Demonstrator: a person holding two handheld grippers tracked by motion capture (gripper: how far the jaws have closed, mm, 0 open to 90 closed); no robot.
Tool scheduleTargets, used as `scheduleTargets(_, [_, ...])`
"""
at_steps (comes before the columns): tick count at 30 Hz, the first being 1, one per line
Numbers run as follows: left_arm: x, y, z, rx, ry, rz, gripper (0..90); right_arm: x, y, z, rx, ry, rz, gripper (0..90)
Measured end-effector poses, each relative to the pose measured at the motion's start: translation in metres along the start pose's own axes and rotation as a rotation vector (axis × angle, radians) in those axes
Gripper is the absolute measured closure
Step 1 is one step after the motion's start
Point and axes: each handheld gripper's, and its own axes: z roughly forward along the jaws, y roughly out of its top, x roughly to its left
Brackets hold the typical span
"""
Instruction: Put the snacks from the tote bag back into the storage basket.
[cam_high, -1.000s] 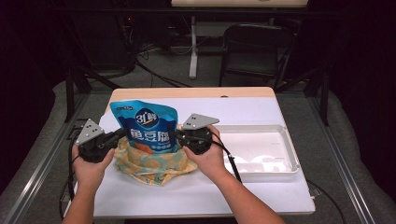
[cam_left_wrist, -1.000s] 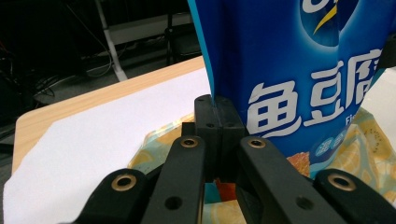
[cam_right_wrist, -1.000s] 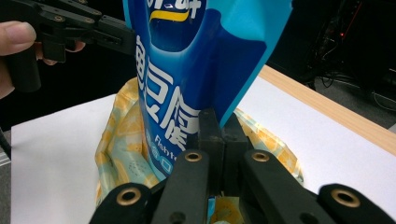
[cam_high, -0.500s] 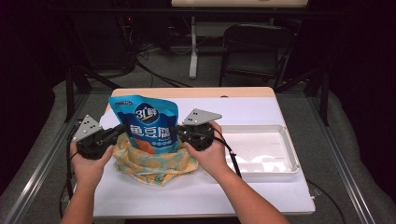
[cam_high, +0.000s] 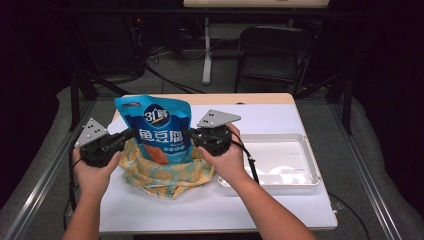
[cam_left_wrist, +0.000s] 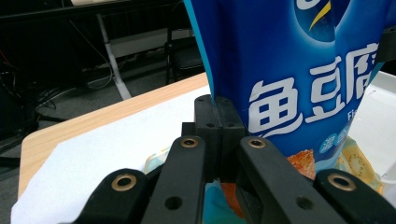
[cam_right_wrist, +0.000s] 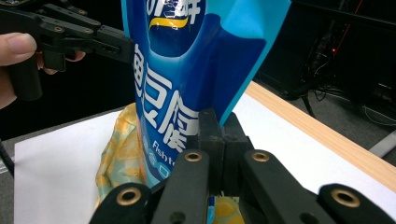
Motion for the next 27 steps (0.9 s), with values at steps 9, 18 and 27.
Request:
scheduleTargets(9, [0.003,0.007,-0.002,0.002,0.001,-0.001,90.0,-0.002,0.006,0.0,-0.006,0.007,0.005,90.0])
scheduleTargets(18, [0.005,0.018,-0.002,-0.005,-0.003,0.004,90.0,-0.004,0.016,-0.003,-0.012,0.003,0.002,90.0])
scheduleTargets(27, [0.001,0.03,-0.007,-0.014,0.001,0.027,90.0,-0.005,0.025,-0.011,-0.032,-0.003,0.001,90.0])
